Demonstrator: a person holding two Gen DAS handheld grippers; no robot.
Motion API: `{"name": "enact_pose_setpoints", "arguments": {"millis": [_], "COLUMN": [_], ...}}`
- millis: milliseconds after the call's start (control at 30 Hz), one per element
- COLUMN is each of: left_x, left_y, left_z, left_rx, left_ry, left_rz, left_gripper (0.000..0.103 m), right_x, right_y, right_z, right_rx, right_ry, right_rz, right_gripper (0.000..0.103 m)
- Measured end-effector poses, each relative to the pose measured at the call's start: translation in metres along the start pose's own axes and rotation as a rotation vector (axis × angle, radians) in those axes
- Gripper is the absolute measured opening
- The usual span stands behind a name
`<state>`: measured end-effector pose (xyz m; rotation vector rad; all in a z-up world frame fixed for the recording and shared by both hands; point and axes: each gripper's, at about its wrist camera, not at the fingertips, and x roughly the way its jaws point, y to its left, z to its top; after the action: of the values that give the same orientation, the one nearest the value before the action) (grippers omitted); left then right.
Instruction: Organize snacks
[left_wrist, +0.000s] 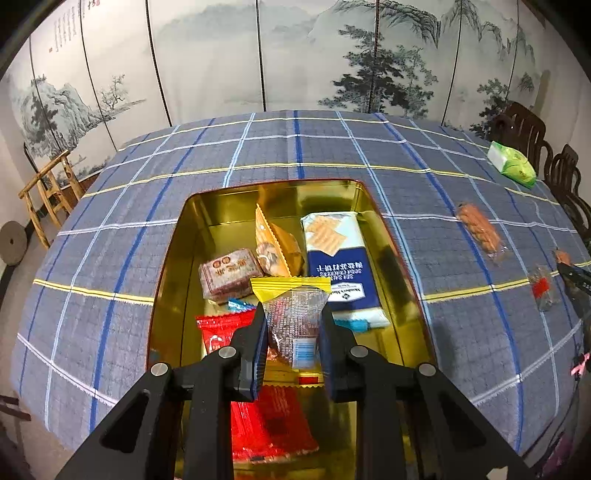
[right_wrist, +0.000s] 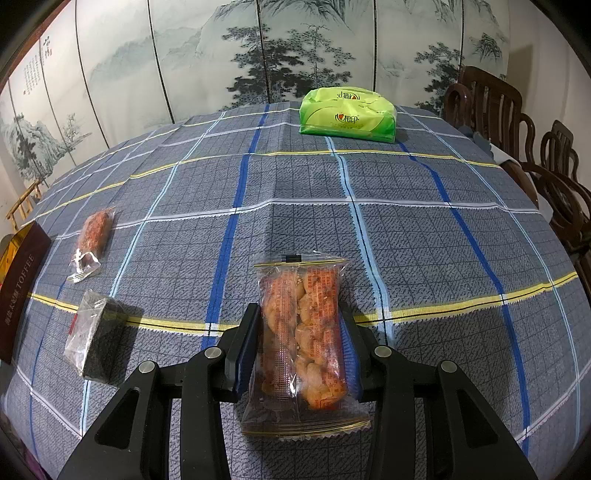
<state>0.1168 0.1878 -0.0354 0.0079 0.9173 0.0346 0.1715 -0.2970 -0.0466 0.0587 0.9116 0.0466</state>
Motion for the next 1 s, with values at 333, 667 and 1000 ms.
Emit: {"name": "enact_pose_setpoints", "arguments": {"millis": [333, 667, 1000], "left_x": [0.012, 0.017, 0.018], "left_y": [-0.002, -0.003, -0.004], "left_z": [0.007, 0.01, 0.014], "left_rx": [0.013, 0.012, 0.009], "left_ry": [0.005, 0.011, 0.005], "left_rz": [0.026, 0.038, 0.068], "left_gripper": [0.022, 0.023, 0.029], "right_x": [0.0, 0.0, 0.0], "right_y": [0.0, 0.0, 0.0], "right_z": [0.0, 0.0, 0.0], "right_rx": [-0.001, -0.001, -0.001], "right_ry": [0.0, 0.0, 0.0], "right_rz": [-0.001, -0.001, -0.001], "right_gripper": [0.041, 0.042, 0.042]}}
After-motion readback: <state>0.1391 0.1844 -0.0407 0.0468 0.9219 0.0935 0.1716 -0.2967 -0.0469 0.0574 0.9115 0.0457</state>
